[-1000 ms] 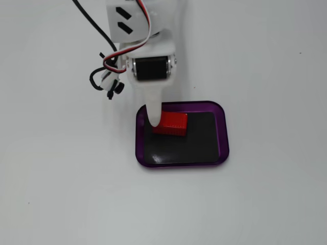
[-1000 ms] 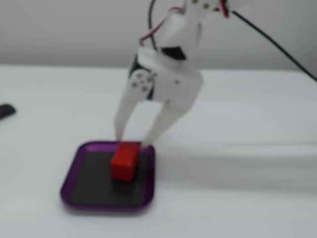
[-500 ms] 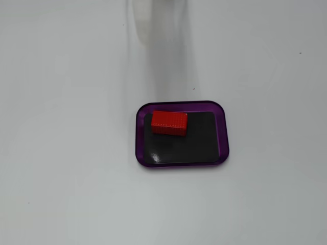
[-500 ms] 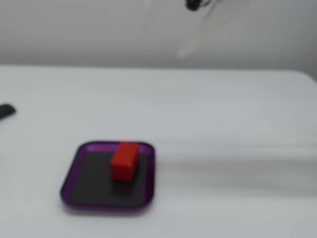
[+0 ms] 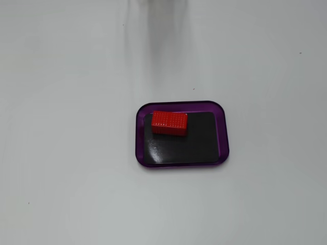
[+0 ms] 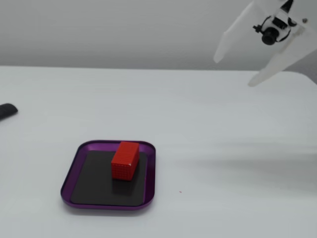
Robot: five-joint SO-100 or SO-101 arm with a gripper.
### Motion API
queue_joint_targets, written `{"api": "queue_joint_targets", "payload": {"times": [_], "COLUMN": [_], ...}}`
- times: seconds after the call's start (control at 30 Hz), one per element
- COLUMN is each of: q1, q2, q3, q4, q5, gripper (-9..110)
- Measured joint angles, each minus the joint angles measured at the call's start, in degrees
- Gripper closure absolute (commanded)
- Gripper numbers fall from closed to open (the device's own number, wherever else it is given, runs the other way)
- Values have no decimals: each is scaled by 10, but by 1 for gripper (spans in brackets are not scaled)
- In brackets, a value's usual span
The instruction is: Pick up the cube and place it in the box.
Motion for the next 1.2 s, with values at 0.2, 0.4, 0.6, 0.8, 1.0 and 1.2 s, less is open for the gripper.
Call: {"api": "queue_joint_targets", "payload": {"times": [0.2, 0.4, 0.6, 0.8, 1.0, 1.2], "q1": [0, 0, -1, 0, 0, 0], "q2": [185, 345, 352, 352, 352, 352], "q3": [216, 392, 461, 468, 468, 468], "q4": [-77, -89, -63, -41, -40, -38], "q5": [-53, -62, -62, -67, -67, -66], "gripper": [84, 84, 84, 93, 102, 102]}}
